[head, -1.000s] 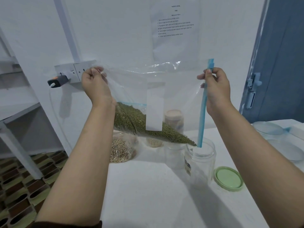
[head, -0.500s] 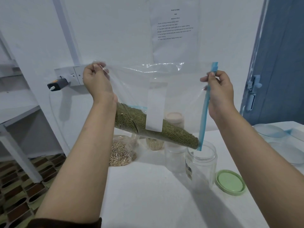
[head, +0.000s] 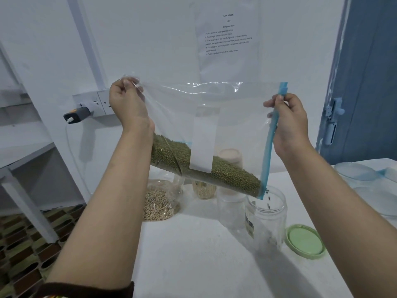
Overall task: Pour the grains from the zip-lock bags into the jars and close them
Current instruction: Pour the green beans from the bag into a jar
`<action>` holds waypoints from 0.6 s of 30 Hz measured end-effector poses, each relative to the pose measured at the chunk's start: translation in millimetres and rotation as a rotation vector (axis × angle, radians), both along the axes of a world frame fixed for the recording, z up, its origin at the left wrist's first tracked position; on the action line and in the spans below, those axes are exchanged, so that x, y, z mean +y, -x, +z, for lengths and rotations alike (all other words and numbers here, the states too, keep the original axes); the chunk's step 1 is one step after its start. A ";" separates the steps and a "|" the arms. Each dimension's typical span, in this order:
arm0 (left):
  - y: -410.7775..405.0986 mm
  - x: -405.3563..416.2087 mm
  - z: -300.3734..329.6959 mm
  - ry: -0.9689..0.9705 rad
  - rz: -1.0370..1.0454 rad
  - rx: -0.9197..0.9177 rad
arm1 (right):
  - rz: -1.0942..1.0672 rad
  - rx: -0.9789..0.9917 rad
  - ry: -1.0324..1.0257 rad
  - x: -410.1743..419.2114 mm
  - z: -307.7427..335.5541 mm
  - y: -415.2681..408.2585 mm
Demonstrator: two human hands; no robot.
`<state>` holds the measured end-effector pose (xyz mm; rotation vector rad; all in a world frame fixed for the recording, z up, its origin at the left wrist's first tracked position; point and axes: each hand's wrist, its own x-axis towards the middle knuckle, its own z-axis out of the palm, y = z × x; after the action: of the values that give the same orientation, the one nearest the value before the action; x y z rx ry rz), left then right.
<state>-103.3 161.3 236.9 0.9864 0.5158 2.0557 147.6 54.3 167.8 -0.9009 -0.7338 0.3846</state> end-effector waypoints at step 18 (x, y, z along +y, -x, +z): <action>-7.4 6.2 0.8 0.024 -0.031 -0.002 | -0.007 -0.001 -0.007 4.5 -5.5 -5.9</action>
<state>-95.9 167.5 237.6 0.9724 0.5199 2.0182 153.5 58.8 162.3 -0.8973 -0.7325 0.3748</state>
